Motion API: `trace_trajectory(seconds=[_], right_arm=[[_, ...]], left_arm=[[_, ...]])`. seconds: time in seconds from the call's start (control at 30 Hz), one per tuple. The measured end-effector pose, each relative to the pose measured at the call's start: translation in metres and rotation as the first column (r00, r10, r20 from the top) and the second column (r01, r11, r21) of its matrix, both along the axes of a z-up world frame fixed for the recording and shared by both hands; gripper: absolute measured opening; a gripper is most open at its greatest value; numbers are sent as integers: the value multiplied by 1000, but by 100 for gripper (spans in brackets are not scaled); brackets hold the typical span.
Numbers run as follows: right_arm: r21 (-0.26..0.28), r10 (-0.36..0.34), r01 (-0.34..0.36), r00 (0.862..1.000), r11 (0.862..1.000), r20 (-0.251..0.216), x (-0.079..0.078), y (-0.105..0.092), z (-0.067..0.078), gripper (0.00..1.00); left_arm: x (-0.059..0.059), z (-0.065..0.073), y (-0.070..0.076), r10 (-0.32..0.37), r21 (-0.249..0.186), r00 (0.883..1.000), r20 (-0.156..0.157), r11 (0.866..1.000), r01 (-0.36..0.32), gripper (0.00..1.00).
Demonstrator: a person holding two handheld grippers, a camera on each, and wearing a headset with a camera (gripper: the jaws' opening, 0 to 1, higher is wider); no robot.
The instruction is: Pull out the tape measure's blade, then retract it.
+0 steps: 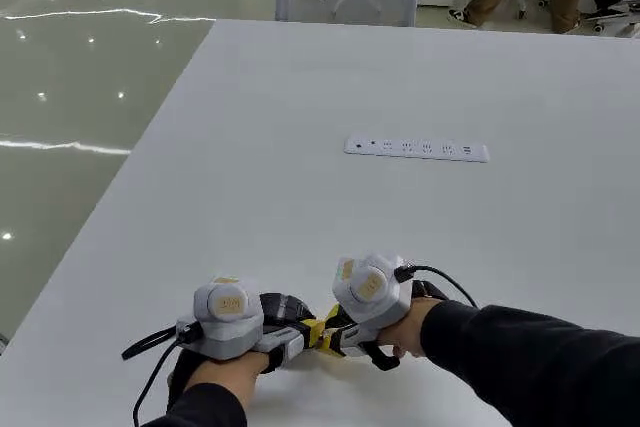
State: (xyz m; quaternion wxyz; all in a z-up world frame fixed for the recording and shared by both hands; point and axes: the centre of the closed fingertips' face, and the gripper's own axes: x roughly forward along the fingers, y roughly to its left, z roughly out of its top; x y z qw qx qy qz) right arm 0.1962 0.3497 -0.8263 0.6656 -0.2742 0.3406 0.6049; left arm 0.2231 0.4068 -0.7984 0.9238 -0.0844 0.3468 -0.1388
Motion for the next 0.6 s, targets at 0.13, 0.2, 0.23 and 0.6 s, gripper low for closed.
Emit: trace_trajectory(seconds=[0.13, 0.2, 0.23, 0.6], right_arm=[[14, -36, 36, 999, 999, 5, 1, -11, 3, 24], [7, -40, 39, 999, 999, 15, 0, -19, 4, 26], [6, -41, 41, 999, 999, 25, 1, -22, 6, 25], [90, -177, 171, 983, 981, 53, 4, -74, 37, 39]], left_arm=[[5, 11, 2, -15, -18, 999, 34, 1000, 15, 76], [10, 20, -2, -51, -49, 996, 72, 997, 54, 89], [10, 24, -7, -76, -74, 994, 81, 994, 82, 95], [-16, 31, 4, -269, -94, 959, 88, 956, 277, 100]])
